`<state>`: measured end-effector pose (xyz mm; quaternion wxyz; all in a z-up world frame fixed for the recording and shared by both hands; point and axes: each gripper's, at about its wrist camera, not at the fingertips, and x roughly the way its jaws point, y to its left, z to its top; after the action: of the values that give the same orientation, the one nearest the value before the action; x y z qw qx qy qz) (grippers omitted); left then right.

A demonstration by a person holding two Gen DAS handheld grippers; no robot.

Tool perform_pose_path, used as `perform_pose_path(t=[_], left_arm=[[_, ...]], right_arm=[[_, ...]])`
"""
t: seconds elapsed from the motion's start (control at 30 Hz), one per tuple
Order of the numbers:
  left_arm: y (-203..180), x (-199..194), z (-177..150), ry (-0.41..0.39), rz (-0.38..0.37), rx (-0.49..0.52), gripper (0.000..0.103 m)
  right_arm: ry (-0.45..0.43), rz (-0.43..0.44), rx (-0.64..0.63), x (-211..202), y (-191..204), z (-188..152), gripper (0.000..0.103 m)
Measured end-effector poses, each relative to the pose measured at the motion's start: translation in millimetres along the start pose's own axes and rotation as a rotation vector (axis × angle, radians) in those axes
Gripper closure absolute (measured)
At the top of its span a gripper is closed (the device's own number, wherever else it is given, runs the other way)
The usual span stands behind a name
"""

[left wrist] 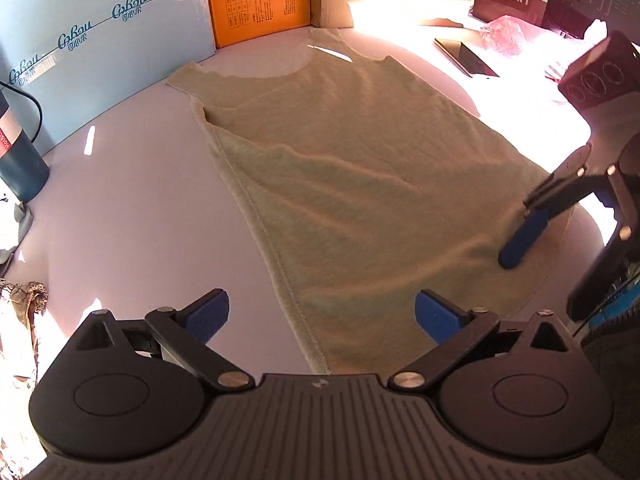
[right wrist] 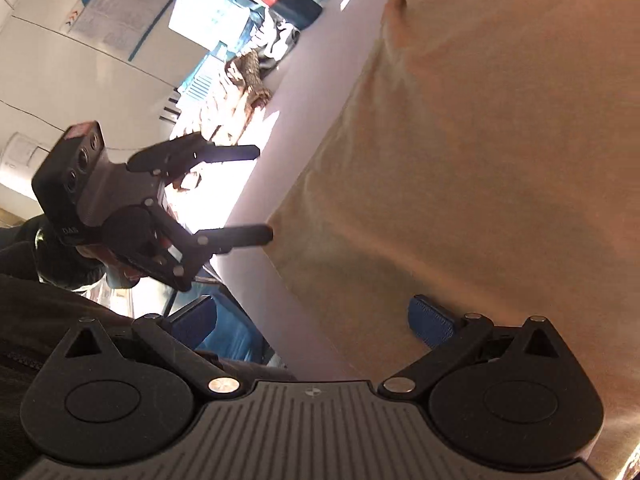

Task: Fold clothes

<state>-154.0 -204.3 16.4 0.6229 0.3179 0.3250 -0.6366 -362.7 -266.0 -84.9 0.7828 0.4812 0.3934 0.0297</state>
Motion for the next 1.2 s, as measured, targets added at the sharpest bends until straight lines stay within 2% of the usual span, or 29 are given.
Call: perform_pose_path(t=[0.07, 0.13, 0.17, 0.2, 0.27, 0.33, 0.47, 0.57, 0.73, 0.87, 1.0, 1.2], left_arm=[[-7, 9, 7, -0.020, -0.005, -0.013, 0.002], [-14, 23, 11, -0.001, -0.008, -0.025, 0.002], [-17, 31, 11, 0.032, -0.007, -0.024, 0.002], [-20, 38, 10, 0.080, 0.001, -0.011, 0.002], [-26, 40, 4, 0.141, 0.012, 0.044, 0.002], [-25, 27, -2, 0.132, -0.011, 0.085, 0.002], [-15, 15, -4, 0.125, 0.032, 0.077, 0.002], [-4, 19, 1, 0.122, 0.096, 0.025, 0.002], [-1, 31, 34, 0.069, 0.224, -0.061, 0.002], [-11, 49, 63, 0.063, 0.310, -0.055, 0.002], [-21, 60, 76, 0.075, 0.349, -0.036, 0.002], [-27, 71, 76, 0.129, 0.385, -0.046, 0.002]], right_arm=[[0.019, 0.040, -0.015, -2, 4, -2, 0.000], [-0.029, 0.062, -0.045, -14, 10, -2, 0.000], [-0.058, 0.044, -0.057, -19, 10, -1, 0.000], [-0.073, -0.005, -0.052, -23, 9, 0, 0.000], [-0.062, -0.179, -0.022, -27, 5, 3, 0.000], [-0.104, -0.360, -0.076, -36, 13, 8, 0.000], [-0.160, -0.702, -0.162, -50, 20, 24, 0.000], [-0.161, -0.830, -0.173, -59, 4, 31, 0.000], [-0.142, -0.911, -0.172, -84, -22, 28, 0.000], [-0.131, -0.939, -0.186, -84, -27, 32, 0.000], [-0.124, -0.953, -0.195, -84, -27, 34, 0.000], [-0.138, -0.954, -0.206, -79, -22, 36, 0.000]])
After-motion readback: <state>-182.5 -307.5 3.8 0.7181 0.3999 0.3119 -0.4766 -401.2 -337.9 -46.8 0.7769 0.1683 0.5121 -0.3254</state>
